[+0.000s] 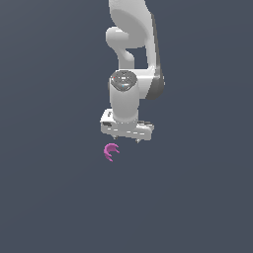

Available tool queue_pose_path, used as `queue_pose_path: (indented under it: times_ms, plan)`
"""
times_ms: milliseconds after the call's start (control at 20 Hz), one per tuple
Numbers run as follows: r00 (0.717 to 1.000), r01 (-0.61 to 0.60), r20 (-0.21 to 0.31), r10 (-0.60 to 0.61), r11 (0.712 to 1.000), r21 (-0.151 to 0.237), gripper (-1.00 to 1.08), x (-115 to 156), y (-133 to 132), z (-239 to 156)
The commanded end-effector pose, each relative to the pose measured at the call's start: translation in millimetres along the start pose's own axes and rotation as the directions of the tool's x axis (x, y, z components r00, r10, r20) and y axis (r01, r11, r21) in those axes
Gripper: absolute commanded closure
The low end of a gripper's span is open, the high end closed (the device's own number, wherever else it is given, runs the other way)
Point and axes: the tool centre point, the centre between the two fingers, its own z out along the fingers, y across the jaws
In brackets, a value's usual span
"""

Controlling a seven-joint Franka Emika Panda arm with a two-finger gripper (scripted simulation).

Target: Pick up the object and move it to a goal position.

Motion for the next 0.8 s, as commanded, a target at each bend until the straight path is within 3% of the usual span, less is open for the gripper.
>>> queue_pose_path:
  times_ms: [0,350,750]
  plan:
    - [0.996,-0.089,-0.003,0.089,0.996,-0.004,-0.92,6.4,18.1,10.4]
    - [0.961,-0.278,-0.015,0.278,0.960,-0.014,-0.92,18.1,58.5,32.5]
    - [0.933,-0.361,-0.022,0.360,0.932,-0.020,-0.92,22.4,77.6,42.4]
